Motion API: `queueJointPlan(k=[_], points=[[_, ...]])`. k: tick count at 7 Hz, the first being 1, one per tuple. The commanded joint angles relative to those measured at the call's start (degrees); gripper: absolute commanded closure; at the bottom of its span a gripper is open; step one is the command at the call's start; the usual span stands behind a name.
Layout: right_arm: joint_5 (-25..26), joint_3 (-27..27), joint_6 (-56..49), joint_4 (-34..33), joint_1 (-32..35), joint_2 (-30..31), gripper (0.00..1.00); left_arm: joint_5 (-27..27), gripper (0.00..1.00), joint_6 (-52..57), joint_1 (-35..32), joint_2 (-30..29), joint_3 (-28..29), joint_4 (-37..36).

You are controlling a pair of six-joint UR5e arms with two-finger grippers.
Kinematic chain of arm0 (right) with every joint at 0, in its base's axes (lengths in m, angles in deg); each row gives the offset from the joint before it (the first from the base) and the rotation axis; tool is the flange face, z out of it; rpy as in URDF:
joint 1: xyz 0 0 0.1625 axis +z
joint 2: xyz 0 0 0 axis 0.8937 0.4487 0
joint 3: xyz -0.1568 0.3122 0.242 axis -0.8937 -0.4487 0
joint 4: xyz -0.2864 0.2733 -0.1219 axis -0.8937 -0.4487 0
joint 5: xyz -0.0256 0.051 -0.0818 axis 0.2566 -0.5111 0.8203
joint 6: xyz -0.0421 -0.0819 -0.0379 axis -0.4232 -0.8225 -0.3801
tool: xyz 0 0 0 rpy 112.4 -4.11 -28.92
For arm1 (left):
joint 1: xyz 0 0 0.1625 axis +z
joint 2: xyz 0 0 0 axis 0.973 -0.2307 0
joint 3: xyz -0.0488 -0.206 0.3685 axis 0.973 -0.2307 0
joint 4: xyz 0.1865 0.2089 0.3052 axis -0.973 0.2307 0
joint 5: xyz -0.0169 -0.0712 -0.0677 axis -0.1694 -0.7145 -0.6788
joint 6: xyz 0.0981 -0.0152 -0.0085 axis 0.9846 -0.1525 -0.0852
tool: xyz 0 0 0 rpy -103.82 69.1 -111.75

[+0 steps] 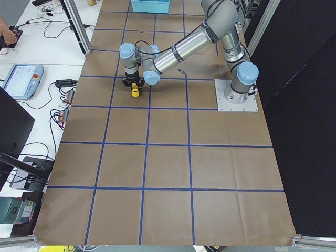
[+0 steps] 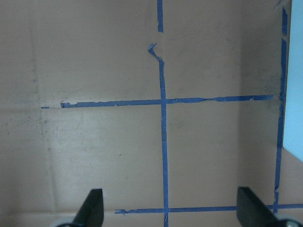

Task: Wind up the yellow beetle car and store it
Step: 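Drag the car backward along the table with the left gripper, then keep dragging the car backward toward the left arm to wind it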

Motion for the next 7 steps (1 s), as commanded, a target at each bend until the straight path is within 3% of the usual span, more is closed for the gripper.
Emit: queueJointPlan(k=[1, 7], points=[[0.0, 0.0, 0.07, 0.0, 0.0, 0.0, 0.0, 0.06, 1.0, 0.09, 0.1, 0.01, 0.02, -0.03], [0.0, 0.0, 0.07, -0.71, 0.0, 0.0, 0.0, 0.06, 1.0, 3.61, 2.03, 0.01, 0.02, 0.06]])
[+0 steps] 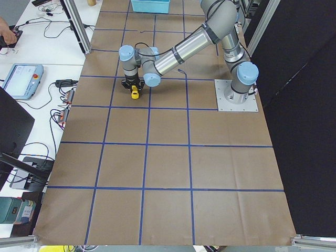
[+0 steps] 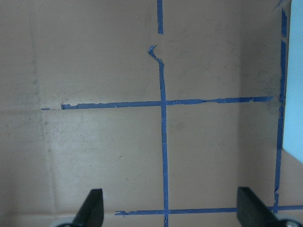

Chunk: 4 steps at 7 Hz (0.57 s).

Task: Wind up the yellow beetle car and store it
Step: 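Keep dragging the car backward toward the left arm to wind it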

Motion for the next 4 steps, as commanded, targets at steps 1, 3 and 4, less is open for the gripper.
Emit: queueJointPlan(k=[1, 3, 4], points=[[0.0, 0.02, 0.01, -0.19, 0.0, 0.0, 0.0, -0.1, 1.0, 1.71, 1.48, 0.02, 0.0, 0.0], [0.0, 0.02, 0.01, -0.19, 0.0, 0.0, 0.0, -0.1, 1.0, 1.72, 2.19, -0.07, 0.0, 0.0], [0.0, 0.02, 0.01, -0.1, 0.0, 0.0, 0.0, -0.1, 1.0, 1.81, 2.2, -0.07, 0.0, 0.0]])
